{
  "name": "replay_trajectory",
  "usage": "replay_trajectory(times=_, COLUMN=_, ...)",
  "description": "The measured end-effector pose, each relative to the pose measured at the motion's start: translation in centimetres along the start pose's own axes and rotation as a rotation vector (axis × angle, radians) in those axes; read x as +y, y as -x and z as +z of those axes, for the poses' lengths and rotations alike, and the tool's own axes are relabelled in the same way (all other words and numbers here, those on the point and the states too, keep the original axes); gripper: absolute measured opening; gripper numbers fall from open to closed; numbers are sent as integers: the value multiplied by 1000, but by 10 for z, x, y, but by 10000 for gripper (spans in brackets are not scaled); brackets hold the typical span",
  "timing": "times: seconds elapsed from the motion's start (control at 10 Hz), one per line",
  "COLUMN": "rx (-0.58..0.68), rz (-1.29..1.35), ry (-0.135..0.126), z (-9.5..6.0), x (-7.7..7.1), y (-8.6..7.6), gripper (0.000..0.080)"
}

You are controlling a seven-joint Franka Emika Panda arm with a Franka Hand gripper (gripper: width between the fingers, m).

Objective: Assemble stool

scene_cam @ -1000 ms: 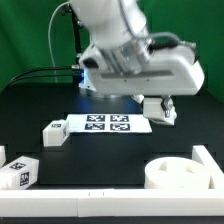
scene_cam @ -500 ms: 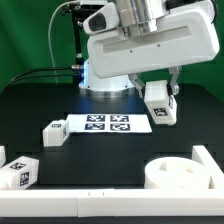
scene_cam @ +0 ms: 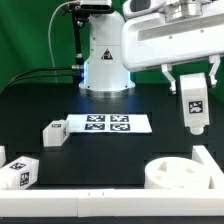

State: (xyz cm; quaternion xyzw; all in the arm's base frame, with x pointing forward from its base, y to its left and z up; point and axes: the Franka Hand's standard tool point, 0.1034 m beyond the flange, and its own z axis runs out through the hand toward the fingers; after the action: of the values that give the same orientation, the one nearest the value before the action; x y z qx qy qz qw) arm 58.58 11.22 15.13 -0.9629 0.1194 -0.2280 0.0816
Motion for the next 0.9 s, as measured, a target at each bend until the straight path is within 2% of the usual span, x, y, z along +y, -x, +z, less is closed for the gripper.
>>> replay_trajectory(times=0.2, rx=130, rz=-7, ry=-27, z=2, x=-7, y=3, gripper=334)
replay_trajectory(times=0.3, rx=155, rz=-38, ry=-27, z=5, x=-8, y=4, gripper=334)
replay_trajectory(times=0.4, rx=157, rz=-152, ry=-9, z=10, x=-9, y=0, gripper=334)
replay_trajectory(times=0.5, rx=162, rz=-233, ry=15, z=11, x=2, y=-18, gripper=334)
replay_trajectory(times=0.6, rx=170, rz=-270, ry=25, z=14, x=7, y=-26, gripper=334)
replay_trajectory(times=0.7, rx=184, rz=-320, ry=25, z=18, x=3, y=-23, gripper=334)
replay_trajectory(times=0.9, rx=179, rz=-317, ry=26, z=19, x=3, y=-22, gripper=334)
